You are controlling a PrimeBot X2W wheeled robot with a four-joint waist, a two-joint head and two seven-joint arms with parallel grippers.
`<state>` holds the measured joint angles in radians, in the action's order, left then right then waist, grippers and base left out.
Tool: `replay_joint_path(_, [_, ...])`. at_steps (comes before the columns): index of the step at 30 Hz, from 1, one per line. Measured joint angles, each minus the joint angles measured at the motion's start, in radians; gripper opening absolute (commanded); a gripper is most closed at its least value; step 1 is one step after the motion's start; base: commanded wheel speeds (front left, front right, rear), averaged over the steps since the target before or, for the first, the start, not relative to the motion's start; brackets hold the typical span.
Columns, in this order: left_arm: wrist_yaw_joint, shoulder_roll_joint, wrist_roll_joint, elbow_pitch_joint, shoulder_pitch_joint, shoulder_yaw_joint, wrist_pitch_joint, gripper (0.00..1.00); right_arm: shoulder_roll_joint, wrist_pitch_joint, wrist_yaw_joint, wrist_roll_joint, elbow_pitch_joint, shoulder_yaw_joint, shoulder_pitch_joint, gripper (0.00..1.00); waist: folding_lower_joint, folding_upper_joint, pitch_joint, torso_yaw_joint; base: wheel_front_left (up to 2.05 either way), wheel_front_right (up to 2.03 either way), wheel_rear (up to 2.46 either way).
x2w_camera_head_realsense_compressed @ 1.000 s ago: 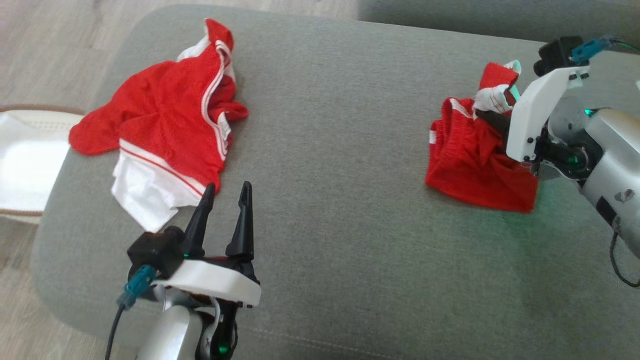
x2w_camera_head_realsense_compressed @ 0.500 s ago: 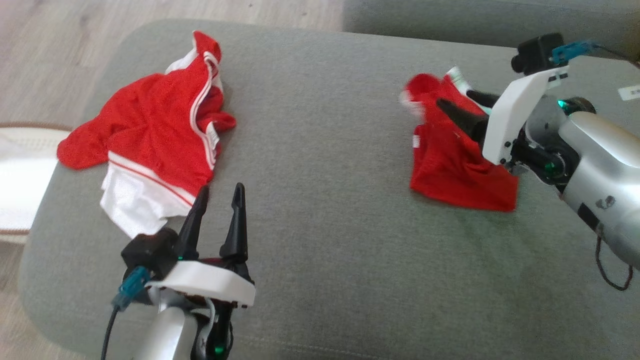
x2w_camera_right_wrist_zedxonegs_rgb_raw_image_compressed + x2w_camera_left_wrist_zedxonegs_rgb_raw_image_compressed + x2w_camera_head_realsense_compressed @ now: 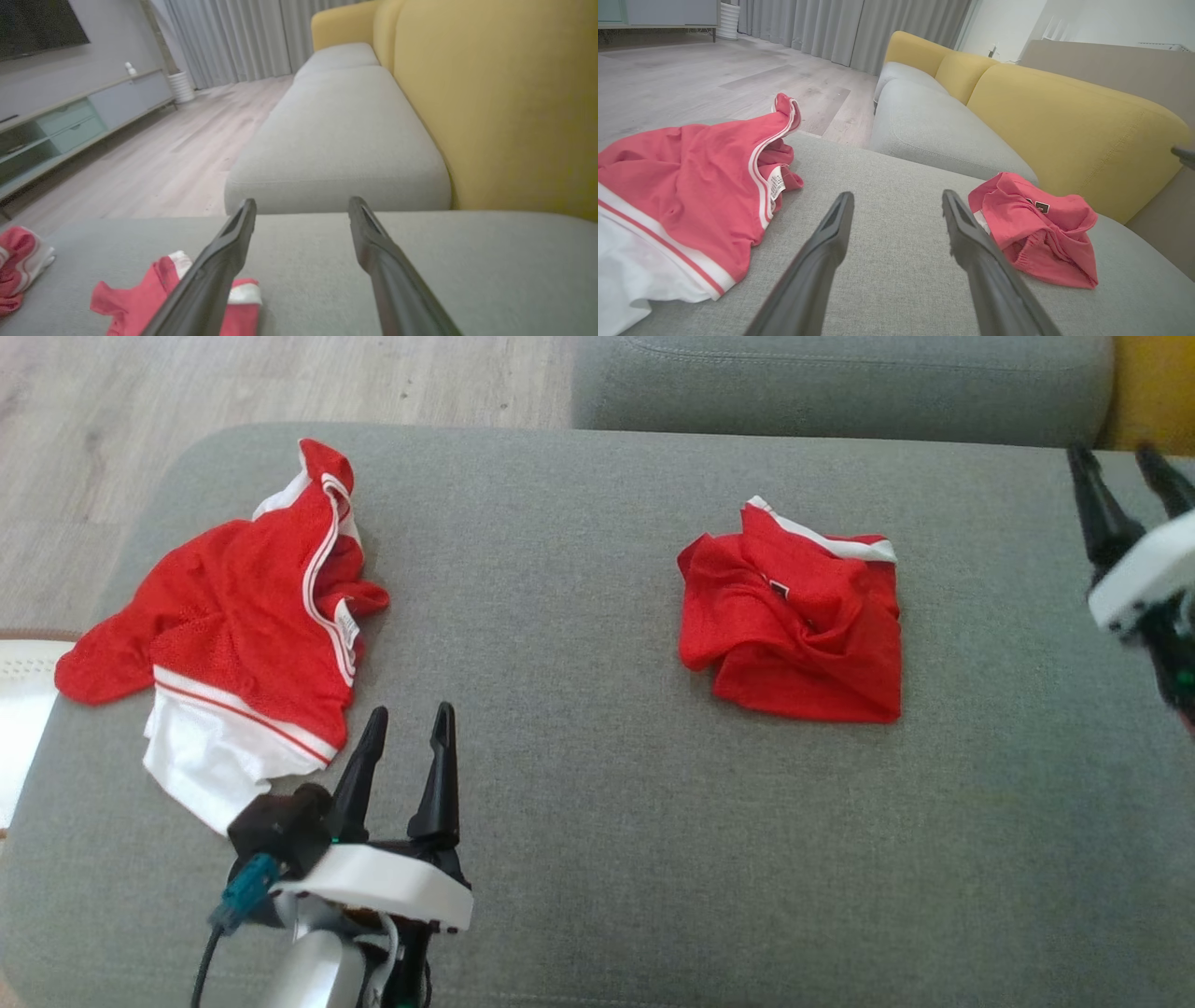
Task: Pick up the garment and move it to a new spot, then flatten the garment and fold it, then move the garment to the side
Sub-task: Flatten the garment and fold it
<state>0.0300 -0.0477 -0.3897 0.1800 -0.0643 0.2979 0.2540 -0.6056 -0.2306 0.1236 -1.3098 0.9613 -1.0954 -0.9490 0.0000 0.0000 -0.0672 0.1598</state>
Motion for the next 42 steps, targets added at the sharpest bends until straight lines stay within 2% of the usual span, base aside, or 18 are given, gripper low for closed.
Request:
replay_joint_path(9, [-0.012, 0.0, 0.001, 0.005, 0.0, 0.005, 0.0, 1.0, 0.089, 0.023, 0.0, 0.0, 0.114, -0.001, 0.051, 1.0, 0.0, 0.0, -0.015, 0.013, 0.0, 0.0, 0.0])
replay_joint_path(10, [-0.012, 0.0, 0.001, 0.005, 0.0, 0.007, 0.0, 1.0, 0.094, 0.033, 0.0, 0.0, 0.119, -0.003, 0.051, 0.85, 0.0, 0.0, -0.018, 0.018, 0.0, 0.0, 0.0])
replay_joint_path(11, [-0.012, 0.0, 0.001, 0.005, 0.0, 0.007, 0.0, 1.0, 0.099, 0.042, 0.0, 0.0, 0.121, -0.004, 0.051, 0.28, 0.0, 0.0, -0.021, 0.023, 0.0, 0.0, 0.0])
replay_joint_path(12, [-0.012, 0.0, 0.001, 0.006, 0.0, 0.008, 0.0, 1.0, 0.104, 0.059, 0.0, 0.0, 0.125, -0.005, 0.051, 0.0, 0.0, 0.0, -0.024, 0.028, 0.0, 0.0, 0.0])
replay_joint_path(17, [-0.012, 0.0, 0.001, 0.005, -0.003, 0.011, 0.0, 1.0, 0.143, 0.182, 0.0, -0.04, 0.169, -0.002, 0.051, 0.0, 0.0, 0.0, -0.042, 0.062, 0.0, 0.0, 0.0])
replay_joint_path(24, [-0.004, 0.0, -0.001, -0.005, -0.005, 0.012, 0.0, 1.0, 0.199, 0.262, 0.0, -0.081, 0.167, 0.001, 0.052, 0.0, 0.0, 0.0, -0.059, 0.125, 0.0, 0.0, 0.0])
replay_joint_path(29, [-0.003, 0.0, -0.001, -0.008, -0.004, 0.009, 0.0, 1.0, 0.248, 0.237, 0.0, -0.079, 0.1, -0.017, 0.059, 0.0, 0.0, 0.0, -0.062, 0.148, 0.0, 0.0, 0.0])
replay_joint_path(36, [-0.002, 0.0, -0.009, -0.012, -0.004, 0.01, 0.0, 1.0, 0.336, 0.165, 0.0, -0.027, -0.043, -0.096, 0.069, 0.0, 0.0, 0.0, -0.057, 0.132, 0.0, 0.0, 0.0])
replay_joint_path(42, [0.005, 0.0, -0.009, -0.012, -0.004, 0.005, 0.0, 1.0, 0.326, 0.064, 0.0, 0.008, -0.142, -0.126, 0.1, 0.0, 0.0, 0.0, -0.039, 0.105, 0.0, 0.0, 0.0])
